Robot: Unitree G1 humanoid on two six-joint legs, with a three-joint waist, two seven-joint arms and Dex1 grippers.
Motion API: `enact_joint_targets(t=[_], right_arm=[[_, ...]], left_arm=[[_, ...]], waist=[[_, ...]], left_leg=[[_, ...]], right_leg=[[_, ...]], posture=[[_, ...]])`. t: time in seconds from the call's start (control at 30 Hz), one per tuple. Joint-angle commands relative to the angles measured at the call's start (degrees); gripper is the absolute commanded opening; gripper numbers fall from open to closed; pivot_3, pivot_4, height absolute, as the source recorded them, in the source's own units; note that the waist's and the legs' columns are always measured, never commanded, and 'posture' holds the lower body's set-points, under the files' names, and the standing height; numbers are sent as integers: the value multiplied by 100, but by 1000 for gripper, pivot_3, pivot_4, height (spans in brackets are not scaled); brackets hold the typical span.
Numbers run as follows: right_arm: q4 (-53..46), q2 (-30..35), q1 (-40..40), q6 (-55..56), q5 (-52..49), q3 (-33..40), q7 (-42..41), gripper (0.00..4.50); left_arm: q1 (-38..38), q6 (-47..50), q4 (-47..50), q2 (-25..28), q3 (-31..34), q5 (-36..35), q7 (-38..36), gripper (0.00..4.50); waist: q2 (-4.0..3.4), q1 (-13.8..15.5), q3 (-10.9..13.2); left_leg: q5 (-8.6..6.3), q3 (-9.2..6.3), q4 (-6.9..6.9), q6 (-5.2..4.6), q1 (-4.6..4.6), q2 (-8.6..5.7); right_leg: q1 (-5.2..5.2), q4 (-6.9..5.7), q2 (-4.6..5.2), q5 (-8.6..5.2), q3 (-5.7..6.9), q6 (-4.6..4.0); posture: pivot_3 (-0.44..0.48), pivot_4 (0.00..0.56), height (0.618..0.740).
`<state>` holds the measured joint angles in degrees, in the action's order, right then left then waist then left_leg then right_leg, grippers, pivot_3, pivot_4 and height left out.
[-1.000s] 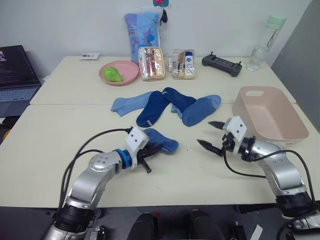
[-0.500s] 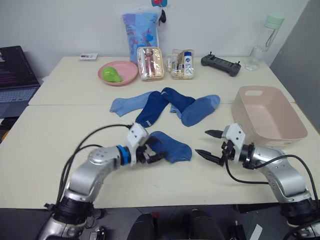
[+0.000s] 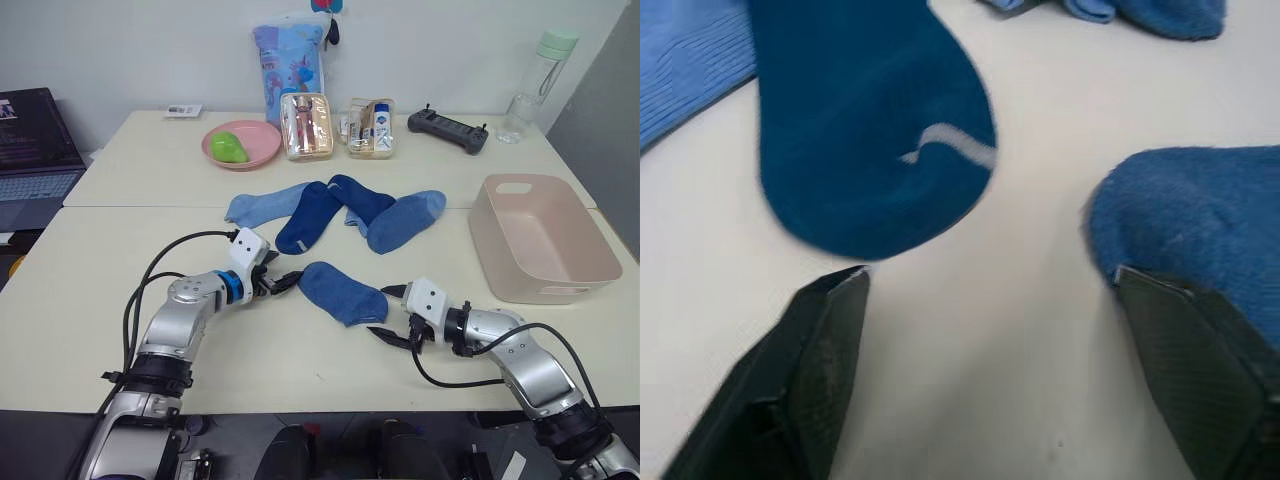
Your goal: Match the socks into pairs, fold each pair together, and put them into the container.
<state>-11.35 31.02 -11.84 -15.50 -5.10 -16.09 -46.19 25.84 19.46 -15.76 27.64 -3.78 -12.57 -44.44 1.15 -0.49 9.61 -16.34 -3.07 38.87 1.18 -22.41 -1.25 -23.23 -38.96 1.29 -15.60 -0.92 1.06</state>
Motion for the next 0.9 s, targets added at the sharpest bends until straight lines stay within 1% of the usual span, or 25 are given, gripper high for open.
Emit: enact_joint_targets(t=[0.03,0.1,0.17,0.23,0.3,0.33,0.47,0.6,0.73,0.9], right_arm=[[-75,-16,-51,125,34,12,-32,2808],[-72,23,-37,147,34,29,-57,2052],[-72,71,-28,157,18,70,-88,1387],[-47,100,-35,190,19,90,-111,513],[-23,116,-74,199,7,115,-137,0],[-8,129,-92,219,9,125,-158,0],[94,217,-255,277,-45,157,-340,0],[270,314,-435,383,-125,248,-524,0],[760,588,-682,887,-217,394,-1026,0],[1032,695,-857,1106,-372,382,-1576,0]], left_arm=[[21,-66,150,7,-93,45,-179,2791],[-13,-86,171,31,-79,48,-216,2113],[-44,-50,254,63,-35,-2,-276,1532],[-92,-24,358,78,-29,-46,-360,784],[-195,113,588,86,-20,-179,-507,152],[-238,170,688,85,-17,-220,-551,28],[-505,648,1216,96,127,-559,-634,28],[-859,989,1760,324,121,-689,-706,28],[-1511,1548,2691,572,242,-998,-638,28],[-2013,1860,3379,615,305,-1147,-379,28]], waist=[[0,7,0],[0,9,0],[0,10,0],[0,9,0],[0,8,0],[0,8,0],[0,2,0],[0,-11,0],[0,-11,0],[-1,2,0]], left_leg=[[0,0,0,0,0,0],[0,0,0,0,1,1],[0,0,0,0,1,0],[0,1,0,0,1,1],[0,0,0,0,1,1],[0,0,0,0,1,1],[0,0,0,-1,1,1],[0,-1,-1,-1,2,4],[-1,1,-2,-1,2,4],[-1,-1,-2,-1,3,6]], right_leg=[[0,0,0,0,0,0],[0,-1,0,0,0,0],[0,-1,0,0,-1,0],[0,-1,0,0,-1,0],[0,-1,0,0,0,0],[0,-1,0,0,-1,0],[0,-1,0,0,-1,0],[0,-2,-1,0,0,0],[0,-1,-1,0,-2,0],[1,-1,-1,0,1,0]], posture=[[0,150,740],[0,150,740],[0,150,740],[0,150,740],[0,150,740],[0,150,740],[0,150,740],[0,150,740],[0,150,740],[0,150,740]])
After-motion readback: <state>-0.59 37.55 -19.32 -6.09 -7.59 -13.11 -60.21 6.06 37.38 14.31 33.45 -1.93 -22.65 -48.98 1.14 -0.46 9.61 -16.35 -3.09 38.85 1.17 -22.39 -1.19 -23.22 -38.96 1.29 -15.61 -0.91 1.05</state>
